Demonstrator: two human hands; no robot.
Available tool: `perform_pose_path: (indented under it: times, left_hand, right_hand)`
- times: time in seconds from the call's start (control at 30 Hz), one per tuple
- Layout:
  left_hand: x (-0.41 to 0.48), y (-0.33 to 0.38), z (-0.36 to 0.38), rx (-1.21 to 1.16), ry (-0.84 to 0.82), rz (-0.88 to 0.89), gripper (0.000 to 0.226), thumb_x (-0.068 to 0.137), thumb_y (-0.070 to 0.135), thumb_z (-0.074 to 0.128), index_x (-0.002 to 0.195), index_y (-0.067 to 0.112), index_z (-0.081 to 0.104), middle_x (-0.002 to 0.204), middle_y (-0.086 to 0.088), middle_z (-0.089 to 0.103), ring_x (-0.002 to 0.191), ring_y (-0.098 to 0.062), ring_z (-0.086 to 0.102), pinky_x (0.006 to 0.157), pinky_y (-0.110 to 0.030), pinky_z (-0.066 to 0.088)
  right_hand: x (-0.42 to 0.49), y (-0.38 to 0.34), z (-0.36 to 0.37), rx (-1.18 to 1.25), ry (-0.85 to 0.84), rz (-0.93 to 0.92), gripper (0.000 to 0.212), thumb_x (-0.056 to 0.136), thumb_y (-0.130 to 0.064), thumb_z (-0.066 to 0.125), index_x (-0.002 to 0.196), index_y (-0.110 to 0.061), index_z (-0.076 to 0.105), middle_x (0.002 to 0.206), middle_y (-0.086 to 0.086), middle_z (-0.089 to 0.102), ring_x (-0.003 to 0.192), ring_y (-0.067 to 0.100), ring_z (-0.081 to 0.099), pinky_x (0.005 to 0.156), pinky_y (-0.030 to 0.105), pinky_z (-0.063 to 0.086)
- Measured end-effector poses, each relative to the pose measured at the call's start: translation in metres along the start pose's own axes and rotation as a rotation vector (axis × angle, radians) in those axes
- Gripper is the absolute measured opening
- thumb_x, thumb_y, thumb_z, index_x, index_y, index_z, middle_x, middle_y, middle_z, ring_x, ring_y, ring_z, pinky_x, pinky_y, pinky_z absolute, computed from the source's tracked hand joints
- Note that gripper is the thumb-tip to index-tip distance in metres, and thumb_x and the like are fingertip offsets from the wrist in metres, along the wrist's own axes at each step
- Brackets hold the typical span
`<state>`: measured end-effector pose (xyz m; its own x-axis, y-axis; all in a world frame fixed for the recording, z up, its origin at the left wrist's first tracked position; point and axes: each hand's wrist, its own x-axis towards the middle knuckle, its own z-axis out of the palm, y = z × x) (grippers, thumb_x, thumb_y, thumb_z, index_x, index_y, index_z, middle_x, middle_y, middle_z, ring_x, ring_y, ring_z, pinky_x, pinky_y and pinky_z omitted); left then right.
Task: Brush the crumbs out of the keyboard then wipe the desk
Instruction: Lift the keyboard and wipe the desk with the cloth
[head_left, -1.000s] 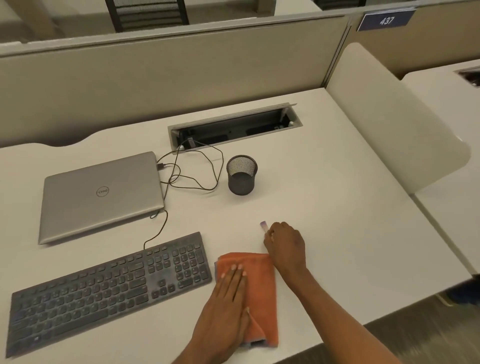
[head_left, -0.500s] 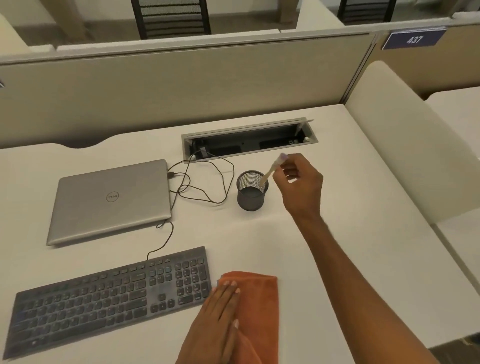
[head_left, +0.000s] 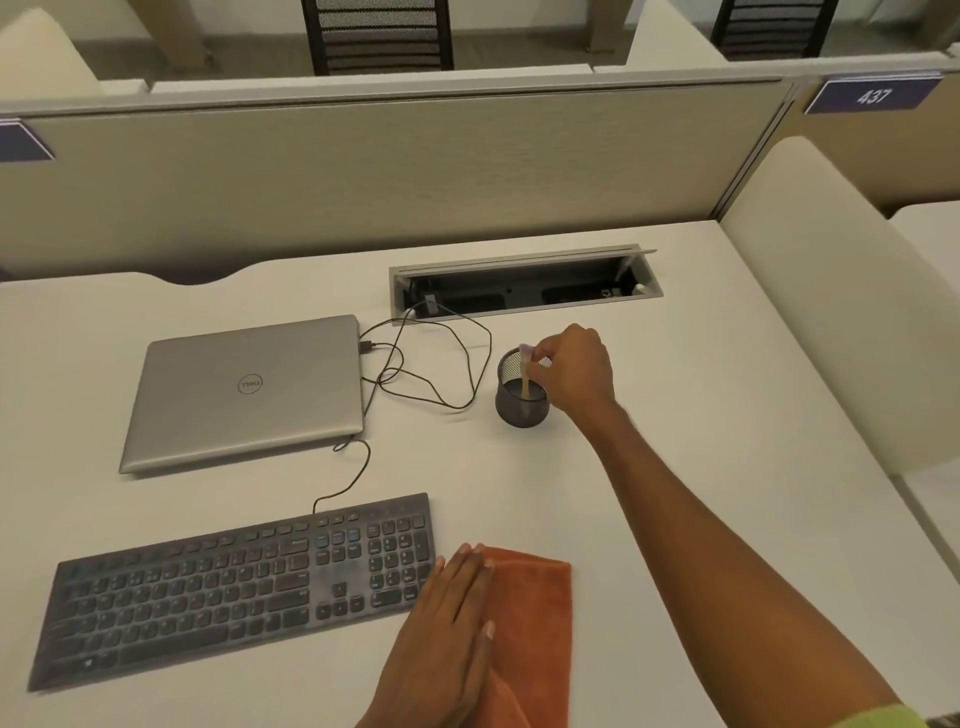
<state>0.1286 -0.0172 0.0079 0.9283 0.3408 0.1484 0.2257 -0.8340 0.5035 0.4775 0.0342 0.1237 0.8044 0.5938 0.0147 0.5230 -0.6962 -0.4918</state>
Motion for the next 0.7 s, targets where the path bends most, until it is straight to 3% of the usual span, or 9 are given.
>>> perform_pose_path:
  times: [0.13,0.3,0.37,0.57,0.7]
  left_hand:
    - [-0.002,-0.002,-0.002,-0.006,-0.013,-0.030,0.062,0.109,0.035,0.041,0.166,0.012,0.035,0.176,-0.001,0.029,0.163,-0.019,0.023,0.129,-0.038,0.017]
    - [-0.002,-0.002,-0.008,-0.008,-0.024,-0.035,0.062,0.110,0.036,0.041,0.167,0.013,0.033,0.177,0.001,0.026,0.164,-0.019,0.021,0.130,-0.035,0.017]
    - [-0.001,0.001,-0.012,-0.023,-0.033,-0.041,0.062,0.111,0.036,0.041,0.167,0.013,0.032,0.177,0.003,0.023,0.164,-0.019,0.019,0.129,-0.034,0.018]
    - [0.008,0.022,-0.019,-0.062,-0.055,-0.107,0.059,0.114,0.040,0.034,0.167,0.015,0.033,0.177,0.005,0.021,0.165,-0.011,0.011,0.133,-0.034,0.011]
    - [0.009,0.032,-0.010,-0.070,-0.135,-0.139,0.065,0.113,0.049,0.014,0.171,0.019,0.019,0.179,0.006,0.006,0.165,-0.007,-0.002,0.135,-0.032,0.002]
  right_hand:
    - [0.002,-0.007,0.002,-0.082,0.016,0.009,0.034,0.097,-0.046,0.069,0.101,-0.016,0.084,0.095,0.009,0.077,0.093,0.026,0.065,0.086,0.042,0.058]
    - [0.001,-0.009,-0.005,-0.104,0.024,0.037,0.029,0.089,-0.031,0.080,0.114,-0.016,0.078,0.113,0.008,0.070,0.107,0.023,0.060,0.085,0.031,0.051]
    - [-0.011,-0.009,-0.010,-0.054,0.078,0.029,0.033,0.090,-0.031,0.080,0.119,-0.016,0.075,0.120,0.006,0.066,0.112,0.022,0.057,0.086,0.027,0.044]
    - [-0.100,-0.010,-0.014,0.264,0.270,-0.106,0.034,0.098,-0.020,0.069,0.130,-0.011,0.065,0.134,0.006,0.062,0.126,0.019,0.053,0.101,0.024,0.043]
    - [-0.187,0.004,0.011,0.313,0.208,-0.090,0.039,0.103,-0.017,0.058,0.143,-0.017,0.059,0.144,-0.001,0.057,0.135,0.012,0.050,0.114,0.024,0.038]
